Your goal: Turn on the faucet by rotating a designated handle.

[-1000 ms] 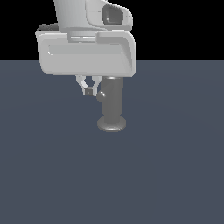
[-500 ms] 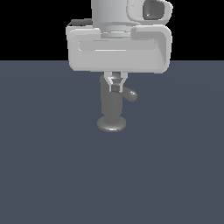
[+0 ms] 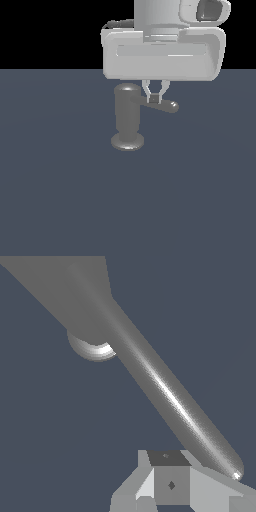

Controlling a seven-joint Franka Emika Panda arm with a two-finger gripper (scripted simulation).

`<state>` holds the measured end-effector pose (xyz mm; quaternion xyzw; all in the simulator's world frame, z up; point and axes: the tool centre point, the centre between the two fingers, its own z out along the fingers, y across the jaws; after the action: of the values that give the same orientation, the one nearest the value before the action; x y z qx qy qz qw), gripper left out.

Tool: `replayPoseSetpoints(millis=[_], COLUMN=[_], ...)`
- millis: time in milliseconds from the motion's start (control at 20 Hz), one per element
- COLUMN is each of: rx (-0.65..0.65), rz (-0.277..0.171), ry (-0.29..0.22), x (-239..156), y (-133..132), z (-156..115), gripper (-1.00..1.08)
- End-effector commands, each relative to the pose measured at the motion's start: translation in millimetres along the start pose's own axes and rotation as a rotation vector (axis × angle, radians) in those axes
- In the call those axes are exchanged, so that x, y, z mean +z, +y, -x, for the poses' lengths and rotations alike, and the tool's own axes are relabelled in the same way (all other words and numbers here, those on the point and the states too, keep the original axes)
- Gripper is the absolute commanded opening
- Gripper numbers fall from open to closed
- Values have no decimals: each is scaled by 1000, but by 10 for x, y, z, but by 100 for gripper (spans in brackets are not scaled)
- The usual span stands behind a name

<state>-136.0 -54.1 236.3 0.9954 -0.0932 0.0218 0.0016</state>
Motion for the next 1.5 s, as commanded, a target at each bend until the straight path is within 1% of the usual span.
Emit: replayPoseSetpoints(millis=[0, 1450], rx=[1, 21], rz=[0, 1], ry=[0, -29], x=[-1, 140], y=[31, 815], z=[-33, -844], gripper=[-100, -100])
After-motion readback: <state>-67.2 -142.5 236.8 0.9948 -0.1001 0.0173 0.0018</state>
